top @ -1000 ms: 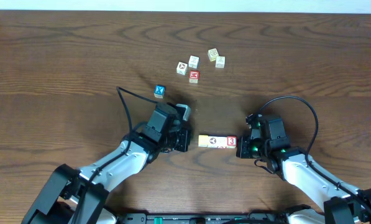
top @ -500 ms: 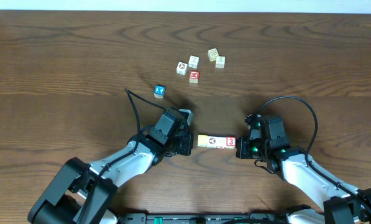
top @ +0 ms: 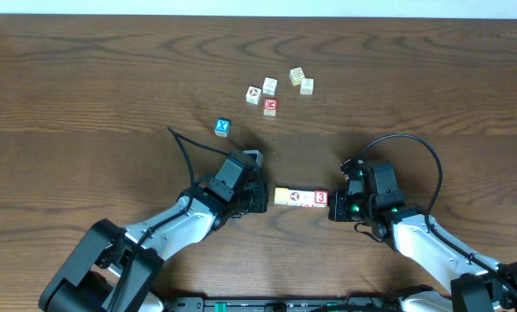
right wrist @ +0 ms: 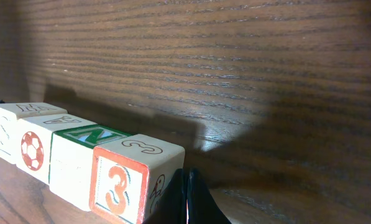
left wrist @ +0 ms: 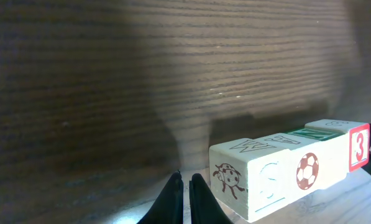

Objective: Lift 4 blocks

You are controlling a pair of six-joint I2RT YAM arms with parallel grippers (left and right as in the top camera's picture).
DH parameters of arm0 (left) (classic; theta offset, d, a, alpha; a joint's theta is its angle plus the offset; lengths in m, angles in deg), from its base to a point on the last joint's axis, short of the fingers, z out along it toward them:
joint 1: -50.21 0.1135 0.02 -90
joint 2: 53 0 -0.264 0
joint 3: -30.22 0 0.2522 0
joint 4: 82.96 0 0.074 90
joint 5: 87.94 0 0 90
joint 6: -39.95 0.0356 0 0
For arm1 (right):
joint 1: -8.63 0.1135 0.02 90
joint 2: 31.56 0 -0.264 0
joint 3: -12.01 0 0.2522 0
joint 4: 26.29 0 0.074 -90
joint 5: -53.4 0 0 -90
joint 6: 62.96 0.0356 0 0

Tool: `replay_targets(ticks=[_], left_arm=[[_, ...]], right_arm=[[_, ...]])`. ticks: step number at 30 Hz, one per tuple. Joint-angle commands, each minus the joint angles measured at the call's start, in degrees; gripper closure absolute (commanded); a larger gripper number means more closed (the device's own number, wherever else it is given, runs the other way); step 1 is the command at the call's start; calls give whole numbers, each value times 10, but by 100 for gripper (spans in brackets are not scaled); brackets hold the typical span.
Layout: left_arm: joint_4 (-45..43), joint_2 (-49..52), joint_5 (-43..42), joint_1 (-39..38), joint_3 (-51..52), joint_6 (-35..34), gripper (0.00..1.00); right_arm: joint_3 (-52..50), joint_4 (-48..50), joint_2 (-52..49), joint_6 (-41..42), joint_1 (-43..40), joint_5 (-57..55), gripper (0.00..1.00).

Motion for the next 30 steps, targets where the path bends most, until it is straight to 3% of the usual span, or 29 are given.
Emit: replay_targets(ticks=[1,9,16,30], left_arm=[[-3,4,-18,-2,-3,-12,93],[-25,4,-44,-9,-3,14,93],[-26,4,-33,-16,-3,18,92],[-11,4,-14,-16,-3,17,92]], right_arm=[[-5,3,-5,-8,-2,7,99],[-5,6,-5,-8,-2,9,99],[-5,-13,-5,18,-2,-50,99],[6,-11,-3,12,-2,-49,99]])
